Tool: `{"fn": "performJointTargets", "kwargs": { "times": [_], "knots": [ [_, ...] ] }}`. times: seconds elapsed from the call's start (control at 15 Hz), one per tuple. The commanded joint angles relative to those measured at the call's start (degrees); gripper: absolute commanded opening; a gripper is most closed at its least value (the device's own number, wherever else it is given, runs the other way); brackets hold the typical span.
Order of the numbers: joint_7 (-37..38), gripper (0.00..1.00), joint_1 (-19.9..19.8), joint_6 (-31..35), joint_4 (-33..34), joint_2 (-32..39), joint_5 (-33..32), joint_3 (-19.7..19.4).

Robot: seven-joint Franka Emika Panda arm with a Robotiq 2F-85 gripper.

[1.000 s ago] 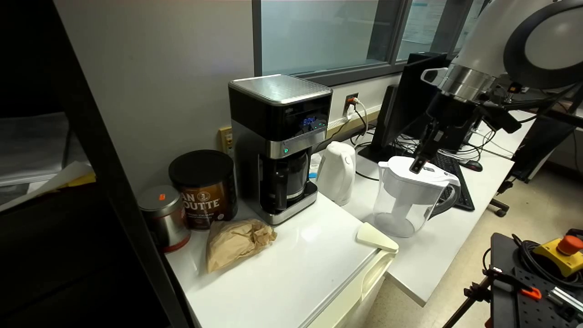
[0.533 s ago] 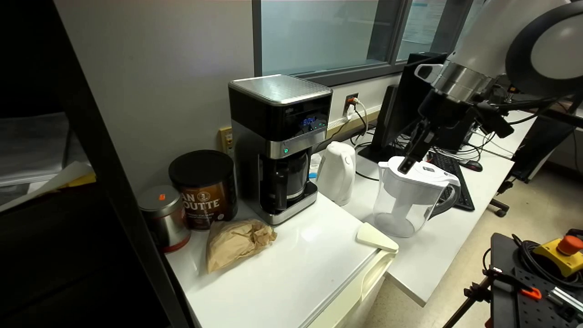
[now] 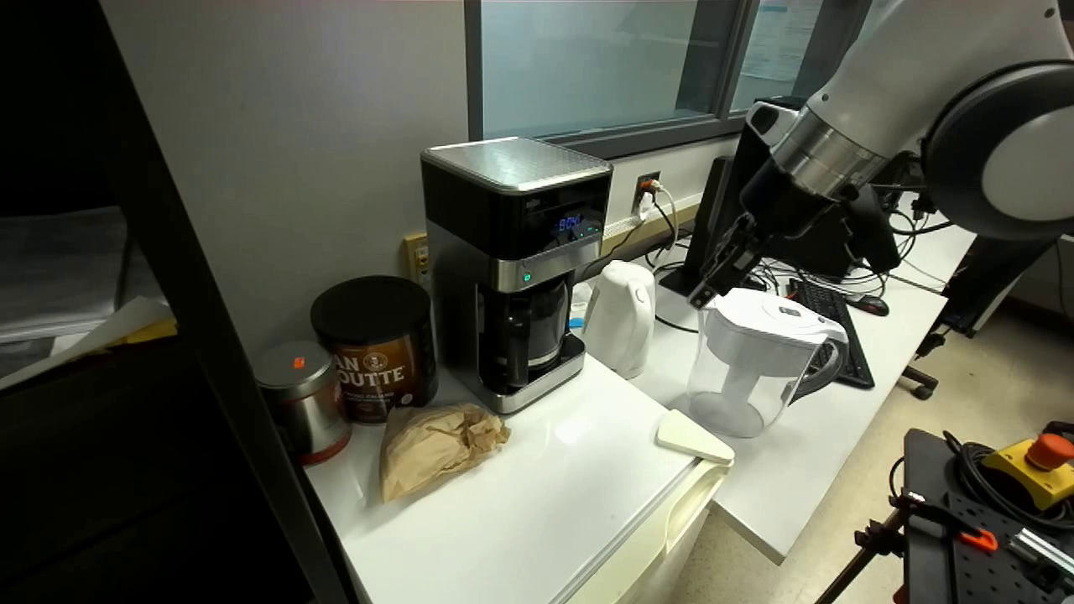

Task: Press a button on the coffeemaker.

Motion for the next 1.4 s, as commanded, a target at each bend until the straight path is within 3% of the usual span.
{"fn": "performJointTargets", "kwargs": {
  "times": [0.0,0.4,0.8,1.33],
  "knots": [
    [8.88,0.45,-3.2,4.8,1.56,2.43,-8.06,2.78],
    [26.99,0.01,-9.15,8.33,3.98,4.36,-25.03,6.24],
    [41.35,0.0,-11.41,7.57,8.05,7.22,-38.04,8.27],
    [53.64,0.0,-10.49,6.96,14.15,12.51,-49.92,8.56]
  ]
}}
